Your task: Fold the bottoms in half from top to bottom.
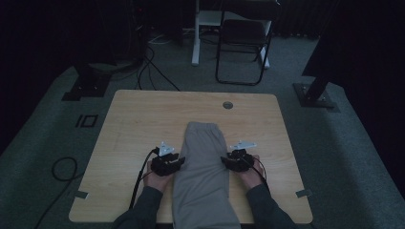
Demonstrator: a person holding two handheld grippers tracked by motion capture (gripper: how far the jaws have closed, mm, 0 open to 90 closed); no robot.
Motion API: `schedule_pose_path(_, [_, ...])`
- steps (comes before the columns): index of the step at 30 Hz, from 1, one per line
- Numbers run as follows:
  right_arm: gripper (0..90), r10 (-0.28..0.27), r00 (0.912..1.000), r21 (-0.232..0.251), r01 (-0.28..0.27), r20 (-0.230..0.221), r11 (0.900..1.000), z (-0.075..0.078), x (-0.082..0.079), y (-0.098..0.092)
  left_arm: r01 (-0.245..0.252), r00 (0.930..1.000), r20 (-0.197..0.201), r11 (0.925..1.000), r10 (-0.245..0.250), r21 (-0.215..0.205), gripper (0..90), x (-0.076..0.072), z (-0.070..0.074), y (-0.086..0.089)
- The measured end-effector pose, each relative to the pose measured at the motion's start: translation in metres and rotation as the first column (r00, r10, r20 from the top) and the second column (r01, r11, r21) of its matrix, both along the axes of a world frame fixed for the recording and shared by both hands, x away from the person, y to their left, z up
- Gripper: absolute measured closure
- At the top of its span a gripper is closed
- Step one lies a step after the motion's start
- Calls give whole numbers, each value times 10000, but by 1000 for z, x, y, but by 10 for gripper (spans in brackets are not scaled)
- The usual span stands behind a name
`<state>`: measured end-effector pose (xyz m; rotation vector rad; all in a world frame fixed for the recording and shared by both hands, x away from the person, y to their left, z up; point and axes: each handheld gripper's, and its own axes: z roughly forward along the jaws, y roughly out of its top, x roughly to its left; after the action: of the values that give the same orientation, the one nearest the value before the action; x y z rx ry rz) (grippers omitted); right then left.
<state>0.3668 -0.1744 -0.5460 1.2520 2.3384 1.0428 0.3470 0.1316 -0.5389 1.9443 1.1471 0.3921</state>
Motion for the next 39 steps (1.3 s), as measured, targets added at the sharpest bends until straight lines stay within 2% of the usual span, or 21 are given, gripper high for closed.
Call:
schedule_pose_path(3, [483,-344,9993,92,343,144,9994,6,16,2,-385,9992,-62,9991,384,-153,567,20,3,1])
schedule_pose_path(5, [431,-471,9989,186,471,-30,9987,9,30,6,-604,9979,-230,9980,600,-166,531,35,3,-1])
schedule_pose_path(10, [416,-698,9974,94,700,-191,9975,10,63,23,-638,9962,-590,9979,640,54,442,64,-1,-15])
schedule_pose_path(14, [411,-954,9949,-113,951,-334,9954,4,80,32,-690,9942,-825,9976,687,-1,404,74,-6,-23])
schedule_pose_path(18, [404,-1071,9938,-288,1062,-298,9939,0,84,36,-781,9919,-976,9964,809,314,393,81,-11,-29])
schedule_pose_path(19, [420,-1092,9937,-367,1083,-245,9934,0,84,36,-798,9925,-896,9961,830,382,392,82,-11,-30])
schedule_pose_path(23, [531,-1224,9923,-684,1209,-179,9903,1,83,37,-867,9930,-735,9932,925,775,420,83,-11,-34])
schedule_pose_path(28, [692,-1375,9903,-597,1360,-210,9889,2,85,33,-850,9952,-352,9863,908,1413,511,82,-12,-40])
schedule_pose_path(32, [751,-1343,9908,-528,1332,-178,9897,1,86,34,-664,9968,-336,9867,722,1482,575,82,-11,-43])
schedule_pose_path(39, [798,-1249,9921,-442,1241,-155,9913,1,85,36,-410,9979,-446,9904,473,1321,580,88,-11,-50])
